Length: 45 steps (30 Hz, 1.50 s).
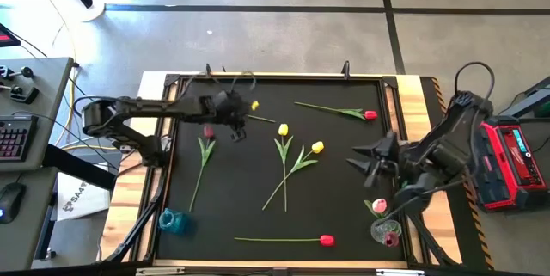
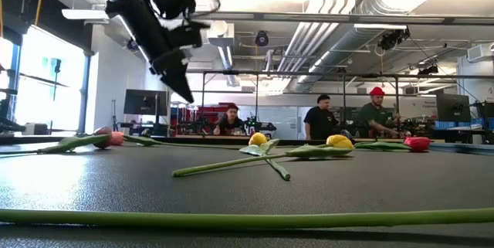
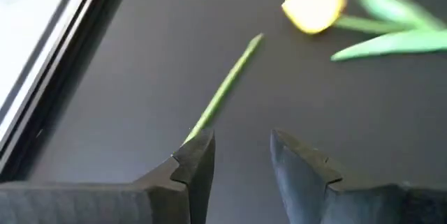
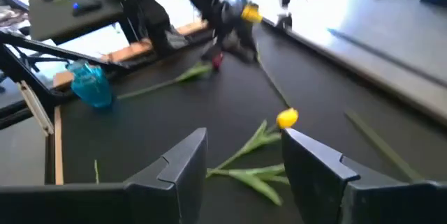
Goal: Sort flowers into vase by color
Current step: Put the pink flower into the transparent vase
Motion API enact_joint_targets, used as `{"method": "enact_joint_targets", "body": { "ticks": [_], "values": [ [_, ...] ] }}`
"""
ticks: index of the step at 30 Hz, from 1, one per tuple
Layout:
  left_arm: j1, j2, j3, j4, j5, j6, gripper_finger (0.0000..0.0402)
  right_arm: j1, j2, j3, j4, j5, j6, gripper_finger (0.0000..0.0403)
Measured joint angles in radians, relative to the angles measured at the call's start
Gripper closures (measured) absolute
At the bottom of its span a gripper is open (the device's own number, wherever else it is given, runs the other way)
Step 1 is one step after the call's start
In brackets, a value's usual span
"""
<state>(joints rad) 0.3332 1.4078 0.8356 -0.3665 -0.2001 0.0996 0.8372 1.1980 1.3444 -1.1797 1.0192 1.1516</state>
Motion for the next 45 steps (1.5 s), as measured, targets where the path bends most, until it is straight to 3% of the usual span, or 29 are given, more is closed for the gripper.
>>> {"method": "enact_joint_targets", "body": {
  "ticks": [8, 14, 24, 33, 37, 42, 45],
  "values": [
    [0.286, 0.017, 0.001, -0.047, 0.138, 0.21, 0.0277, -0.013, 0.0, -0.106, 0.137, -0.071, 0.02, 0.0231],
    [0.374, 0.109, 0.038, -0.128, 0.14, 0.278, 0.0277, -0.013, 0.0, -0.111, 0.154, -0.07, 0.012, 0.0231],
    [0.38, 0.317, 0.156, -0.251, 0.08, 0.357, 0.0277, -0.013, 0.0, -0.111, 0.161, -0.072, 0.011, 0.0231],
    [0.378, 0.38, 0.171, -0.294, 0.078, 0.374, 0.0283, -0.013, 0.0, -0.111, 0.162, -0.095, 0.019, 0.0231],
    [0.372, 0.381, 0.17, -0.297, 0.077, 0.374, 0.0314, -0.013, 0.0, -0.111, 0.176, -0.095, 0.019, 0.0231],
    [0.363, 0.382, 0.169, -0.32, 0.104, 0.376, 0.0385, -0.013, 0.0, -0.111, 0.199, -0.095, 0.019, 0.0231],
    [0.357, 0.383, 0.169, -0.335, 0.112, 0.375, 0.0393, -0.013, 0.0, -0.111, 0.204, -0.093, 0.019, 0.0231]
  ]
}}
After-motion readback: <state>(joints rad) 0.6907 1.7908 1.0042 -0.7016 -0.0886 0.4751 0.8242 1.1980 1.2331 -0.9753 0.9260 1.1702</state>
